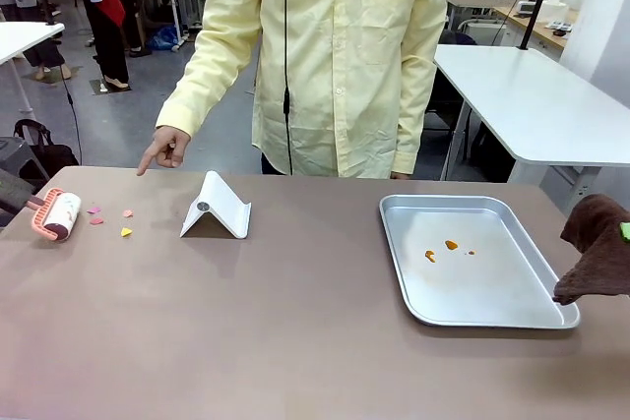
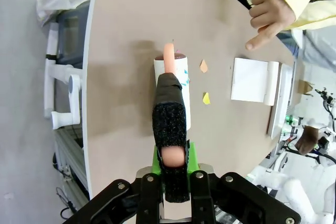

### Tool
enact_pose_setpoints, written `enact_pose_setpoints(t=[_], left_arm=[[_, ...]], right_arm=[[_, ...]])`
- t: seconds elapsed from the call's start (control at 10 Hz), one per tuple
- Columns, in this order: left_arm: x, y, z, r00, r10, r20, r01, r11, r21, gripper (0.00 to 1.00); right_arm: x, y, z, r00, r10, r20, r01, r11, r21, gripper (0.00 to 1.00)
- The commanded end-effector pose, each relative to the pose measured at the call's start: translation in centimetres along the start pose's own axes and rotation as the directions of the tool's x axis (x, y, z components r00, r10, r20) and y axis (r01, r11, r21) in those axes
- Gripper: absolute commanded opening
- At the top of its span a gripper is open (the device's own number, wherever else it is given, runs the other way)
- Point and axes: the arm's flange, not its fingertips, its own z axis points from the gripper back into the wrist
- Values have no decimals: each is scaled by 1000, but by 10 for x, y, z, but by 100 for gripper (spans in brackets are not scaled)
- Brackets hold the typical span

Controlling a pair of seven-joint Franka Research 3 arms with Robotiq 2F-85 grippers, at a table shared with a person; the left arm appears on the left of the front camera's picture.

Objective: Clean the surface of the table.
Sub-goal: If a person points to the right, clean the right side of the table with your right hand, and if they point to the left, clean the left side with your left hand.

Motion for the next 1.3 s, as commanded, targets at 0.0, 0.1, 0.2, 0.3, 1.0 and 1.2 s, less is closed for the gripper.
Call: enact_pose_setpoints(t=[0.0,0.1,0.2,0.3,1.0,1.2], left_arm=[[0,-1,-12,1000,9,-11,-9,1000,26,19],[1,-4,-21,1000,7,-25,-6,999,40,19],[3,-6,-31,1000,4,-27,-2,998,57,19],[3,-10,-43,999,-9,-50,12,998,65,19],[-1,-70,-127,978,-87,-188,99,994,56,19],[-4,-76,-137,975,-93,-201,103,994,37,19]], right_arm=[[0,7,1,1000,-22,2,22,1000,6,0],[0,7,1,1000,-22,2,22,1000,6,0],[0,7,1,1000,-22,2,22,1000,6,0],[0,7,1,1000,-22,2,22,1000,6,0],[0,7,1,1000,-22,2,22,1000,6,0],[0,7,1,1000,-22,2,22,1000,6,0]])
